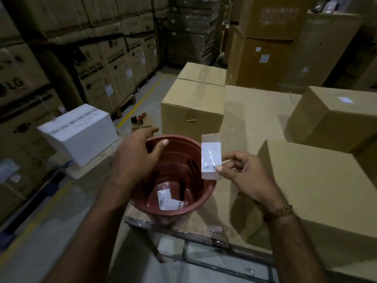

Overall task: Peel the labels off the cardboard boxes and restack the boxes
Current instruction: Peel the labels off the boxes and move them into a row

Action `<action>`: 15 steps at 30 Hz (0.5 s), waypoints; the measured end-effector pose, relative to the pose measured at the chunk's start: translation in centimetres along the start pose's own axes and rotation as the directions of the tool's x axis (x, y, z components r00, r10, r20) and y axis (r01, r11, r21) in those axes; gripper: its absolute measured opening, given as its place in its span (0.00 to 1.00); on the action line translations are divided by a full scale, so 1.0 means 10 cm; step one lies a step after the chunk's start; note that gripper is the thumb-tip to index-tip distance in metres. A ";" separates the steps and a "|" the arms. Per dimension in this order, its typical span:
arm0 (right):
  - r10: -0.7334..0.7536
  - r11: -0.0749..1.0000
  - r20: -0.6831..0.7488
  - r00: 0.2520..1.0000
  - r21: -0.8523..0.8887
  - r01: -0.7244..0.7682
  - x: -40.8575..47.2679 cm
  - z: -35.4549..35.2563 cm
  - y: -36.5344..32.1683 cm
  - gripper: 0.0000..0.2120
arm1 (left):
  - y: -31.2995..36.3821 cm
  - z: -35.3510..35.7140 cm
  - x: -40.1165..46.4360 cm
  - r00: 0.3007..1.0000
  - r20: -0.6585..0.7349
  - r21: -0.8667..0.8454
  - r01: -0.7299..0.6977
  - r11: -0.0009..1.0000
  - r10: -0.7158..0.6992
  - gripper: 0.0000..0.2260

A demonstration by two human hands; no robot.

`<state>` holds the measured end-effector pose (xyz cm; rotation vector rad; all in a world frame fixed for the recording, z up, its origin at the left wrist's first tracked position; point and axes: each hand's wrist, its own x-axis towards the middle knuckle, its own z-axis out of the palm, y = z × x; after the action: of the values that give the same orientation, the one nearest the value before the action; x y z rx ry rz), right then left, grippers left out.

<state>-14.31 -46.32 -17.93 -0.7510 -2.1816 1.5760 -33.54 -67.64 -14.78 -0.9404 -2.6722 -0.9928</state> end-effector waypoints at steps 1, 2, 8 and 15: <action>0.006 1.000 0.015 1.000 -0.007 -0.005 0.03 0.16 -0.03 0.10 | -0.16 -0.03 0.03 1.000 0.028 0.038 -0.007 0.999 0.006 0.25; 0.010 1.000 0.023 1.000 -0.001 -0.010 0.06 0.30 -0.06 0.10 | -0.30 -0.04 0.07 0.998 0.063 0.067 -0.008 0.998 0.004 0.26; 0.032 0.977 -0.011 0.999 -0.209 -0.034 0.16 0.93 -0.09 0.10 | -0.79 -0.01 0.18 0.977 0.213 0.084 -0.047 0.995 0.028 0.31; 0.058 0.817 -0.033 0.998 -0.572 -0.066 0.20 1.19 -0.17 0.11 | -0.99 0.06 0.23 0.953 0.285 -0.056 -0.093 0.994 0.105 0.23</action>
<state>-22.91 -54.60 -20.18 -1.0005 -2.6742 0.9085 -41.22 -71.93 -19.82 -1.3065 -2.8075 -0.9596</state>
